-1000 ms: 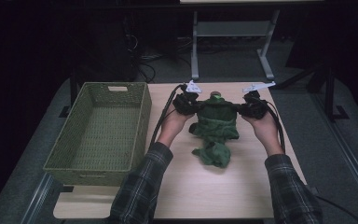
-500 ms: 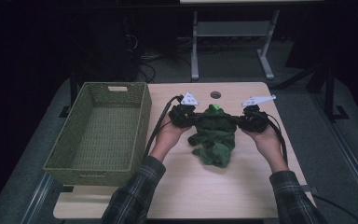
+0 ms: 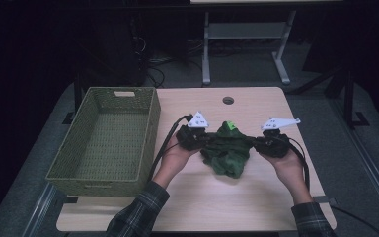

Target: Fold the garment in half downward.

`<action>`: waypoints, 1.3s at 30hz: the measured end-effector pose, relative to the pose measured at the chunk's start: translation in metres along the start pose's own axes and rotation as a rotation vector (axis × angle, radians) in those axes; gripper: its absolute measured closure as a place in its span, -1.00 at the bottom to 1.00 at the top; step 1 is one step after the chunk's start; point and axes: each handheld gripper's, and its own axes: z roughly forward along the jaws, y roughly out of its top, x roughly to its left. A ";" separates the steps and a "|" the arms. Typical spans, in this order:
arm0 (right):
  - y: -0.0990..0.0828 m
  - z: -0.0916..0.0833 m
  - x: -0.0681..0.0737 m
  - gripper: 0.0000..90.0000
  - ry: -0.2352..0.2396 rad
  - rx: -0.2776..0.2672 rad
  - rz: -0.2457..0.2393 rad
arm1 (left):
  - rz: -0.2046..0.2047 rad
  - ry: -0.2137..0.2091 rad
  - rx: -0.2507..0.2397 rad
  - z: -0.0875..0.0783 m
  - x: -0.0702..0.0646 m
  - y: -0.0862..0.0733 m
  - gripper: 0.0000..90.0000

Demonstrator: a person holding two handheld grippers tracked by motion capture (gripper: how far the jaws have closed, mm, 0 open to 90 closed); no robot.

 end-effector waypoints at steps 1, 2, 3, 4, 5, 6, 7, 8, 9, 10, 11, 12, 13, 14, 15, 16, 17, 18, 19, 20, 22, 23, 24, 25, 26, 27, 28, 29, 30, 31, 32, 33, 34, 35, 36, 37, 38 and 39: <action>-0.005 -0.001 0.003 0.96 0.003 -0.008 -0.004 | 0.007 -0.006 0.002 -0.001 -0.003 -0.002 0.92; -0.009 -0.001 0.004 0.96 0.011 -0.005 -0.002 | 0.009 -0.013 0.000 -0.001 -0.006 -0.003 0.92; -0.009 -0.001 0.004 0.96 0.011 -0.005 -0.002 | 0.009 -0.013 0.000 -0.001 -0.006 -0.003 0.92; -0.012 -0.001 0.006 0.96 0.019 0.001 -0.002 | 0.011 -0.020 0.003 -0.001 -0.010 -0.005 0.92; -0.018 -0.002 0.011 0.96 0.021 -0.007 -0.013 | 0.027 -0.029 0.009 -0.003 -0.013 -0.009 0.93; -0.019 -0.002 0.013 0.96 0.028 0.004 -0.010 | 0.032 -0.032 0.013 -0.003 -0.016 -0.010 0.93; -0.021 -0.003 0.015 0.96 0.031 0.010 -0.016 | 0.037 -0.035 0.018 -0.004 -0.017 -0.012 0.93; -0.022 -0.003 0.017 0.96 0.033 0.007 -0.020 | 0.038 -0.040 0.017 -0.004 -0.020 -0.014 0.93; -0.025 -0.005 0.020 0.96 0.031 -0.004 -0.035 | 0.048 -0.047 0.022 -0.004 -0.021 -0.016 0.93; -0.026 -0.006 0.022 0.95 0.036 -0.001 -0.034 | 0.047 -0.050 0.018 -0.004 -0.023 -0.017 0.93; -0.028 -0.007 0.023 0.95 0.037 0.000 -0.035 | 0.048 -0.053 0.023 -0.005 -0.025 -0.019 0.93; -0.030 -0.007 0.025 0.95 0.035 0.004 -0.038 | 0.052 -0.060 0.025 -0.005 -0.026 -0.022 0.93; -0.032 -0.008 0.028 0.95 0.036 0.004 -0.042 | 0.053 -0.064 0.024 -0.005 -0.027 -0.024 0.93; -0.034 -0.009 0.030 0.95 0.037 -0.003 -0.048 | 0.058 -0.068 0.025 -0.005 -0.028 -0.026 0.93; -0.036 -0.010 0.031 0.95 0.042 0.005 -0.055 | 0.061 -0.073 0.028 -0.005 -0.030 -0.029 0.93; -0.039 -0.010 0.032 0.95 0.043 0.011 -0.056 | 0.060 -0.077 0.035 -0.005 -0.031 -0.031 0.93; -0.042 -0.011 0.033 0.95 0.047 0.020 -0.052 | 0.059 -0.082 0.036 -0.005 -0.032 -0.034 0.93; -0.045 -0.011 0.034 0.95 0.049 0.019 -0.055 | 0.058 -0.087 0.042 -0.004 -0.033 -0.036 0.93; -0.047 -0.011 0.035 0.95 0.052 0.019 -0.050 | 0.054 -0.095 0.051 -0.004 -0.034 -0.038 0.93; -0.050 -0.011 0.036 0.95 0.054 0.021 -0.052 | 0.053 -0.102 0.058 -0.003 -0.035 -0.041 0.93; -0.055 -0.011 0.038 0.94 0.063 0.041 -0.047 | 0.057 -0.112 0.074 -0.001 -0.037 -0.045 0.93; -0.058 -0.011 0.040 0.94 0.065 0.041 -0.051 | 0.055 -0.118 0.082 0.000 -0.038 -0.047 0.93; -0.061 -0.010 0.041 0.94 0.073 0.047 -0.047 | 0.055 -0.124 0.088 0.001 -0.040 -0.050 0.93; -0.064 -0.009 0.042 0.94 0.075 0.058 -0.044 | 0.053 -0.134 0.094 0.004 -0.041 -0.052 0.93; -0.066 -0.008 0.042 0.94 0.076 0.072 -0.044 | 0.052 -0.141 0.102 0.005 -0.042 -0.054 0.93; -0.068 -0.008 0.042 0.94 0.076 0.073 -0.048 | 0.053 -0.144 0.108 0.006 -0.043 -0.056 0.93; -0.069 -0.008 0.043 0.94 0.085 0.075 -0.041 | 0.056 -0.151 0.117 0.008 -0.044 -0.057 0.93; -0.071 -0.007 0.043 0.94 0.087 0.084 -0.043 | 0.053 -0.157 0.120 0.010 -0.046 -0.059 0.93; -0.073 -0.007 0.044 0.94 0.087 0.091 -0.042 | 0.054 -0.162 0.125 0.011 -0.047 -0.060 0.93; -0.075 -0.007 0.044 0.94 0.091 0.095 -0.038 | 0.054 -0.166 0.132 0.013 -0.049 -0.062 0.93; -0.077 -0.006 0.043 0.94 0.097 0.098 -0.034 | 0.054 -0.171 0.136 0.014 -0.049 -0.063 0.93; -0.079 -0.005 0.043 0.93 0.099 0.108 -0.033 | 0.054 -0.175 0.145 0.016 -0.050 -0.064 0.93; -0.081 -0.005 0.043 0.93 0.101 0.114 -0.028 | 0.053 -0.180 0.149 0.018 -0.051 -0.065 0.93; -0.083 -0.004 0.043 0.93 0.107 0.116 -0.034 | 0.054 -0.185 0.154 0.019 -0.051 -0.066 0.93; -0.084 -0.003 0.043 0.93 0.107 0.128 -0.026 | 0.051 -0.190 0.162 0.021 -0.051 -0.067 0.93; -0.085 -0.001 0.044 0.93 0.110 0.138 -0.026 | 0.057 -0.192 0.170 0.022 -0.051 -0.068 0.93; -0.086 0.000 0.044 0.93 0.113 0.143 -0.026 | 0.051 -0.192 0.171 0.023 -0.052 -0.069 0.93; -0.087 0.002 0.043 0.93 0.114 0.154 -0.027 | 0.051 -0.192 0.176 0.025 -0.052 -0.070 0.93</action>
